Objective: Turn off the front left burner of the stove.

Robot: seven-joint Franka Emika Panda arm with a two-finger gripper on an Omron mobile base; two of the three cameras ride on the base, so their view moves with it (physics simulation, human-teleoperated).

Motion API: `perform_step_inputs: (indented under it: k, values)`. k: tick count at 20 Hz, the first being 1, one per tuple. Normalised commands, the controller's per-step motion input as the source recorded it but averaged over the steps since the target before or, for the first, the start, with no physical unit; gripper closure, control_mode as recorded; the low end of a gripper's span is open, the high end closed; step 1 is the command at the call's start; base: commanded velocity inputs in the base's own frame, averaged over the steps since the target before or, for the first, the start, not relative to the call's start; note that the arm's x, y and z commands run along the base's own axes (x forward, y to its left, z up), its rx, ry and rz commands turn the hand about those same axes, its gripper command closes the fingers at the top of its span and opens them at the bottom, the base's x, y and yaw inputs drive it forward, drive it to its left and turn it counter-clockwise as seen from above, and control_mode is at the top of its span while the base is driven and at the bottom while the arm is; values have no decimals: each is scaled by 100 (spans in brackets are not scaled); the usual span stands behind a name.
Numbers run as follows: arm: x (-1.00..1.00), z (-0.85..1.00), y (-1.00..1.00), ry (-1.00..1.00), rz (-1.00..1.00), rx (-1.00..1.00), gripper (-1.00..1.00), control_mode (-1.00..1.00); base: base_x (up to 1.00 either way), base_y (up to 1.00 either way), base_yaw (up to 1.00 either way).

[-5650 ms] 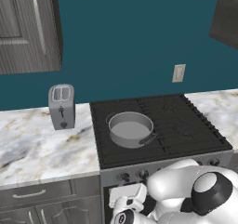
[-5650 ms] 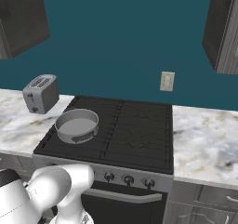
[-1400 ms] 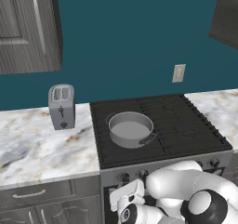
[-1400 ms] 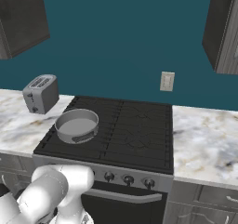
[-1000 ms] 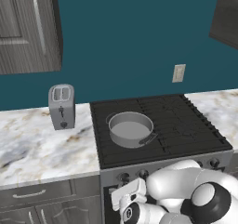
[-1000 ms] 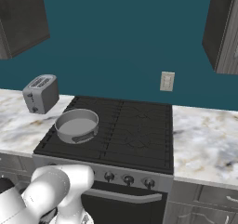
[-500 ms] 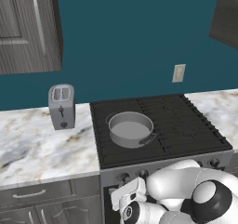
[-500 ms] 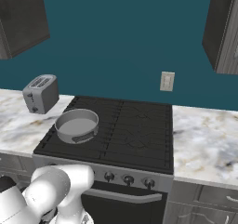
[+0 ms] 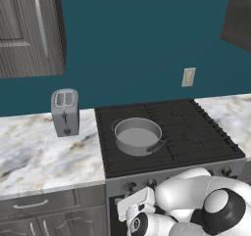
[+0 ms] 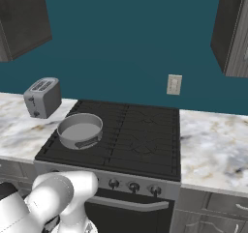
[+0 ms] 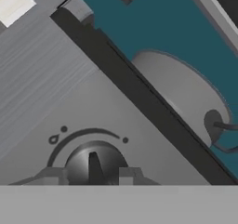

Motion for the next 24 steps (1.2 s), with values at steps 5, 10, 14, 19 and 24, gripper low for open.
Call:
perform_step_inputs:
  k: [5, 10, 14, 19, 24]
  values:
    - [28, 65, -39, 0, 2, 18, 100, -100, 0, 0, 0]
    - [26, 72, -35, 1, 0, 28, 100, -100, 0, 0, 0]
    - [20, 67, -31, 5, 0, 29, 100, -100, 0, 0, 0]
    - [23, 62, -25, 10, 0, 31, 100, -100, 0, 0, 0]
    - [22, 60, -26, 13, 0, 34, 100, -100, 0, 0, 0]
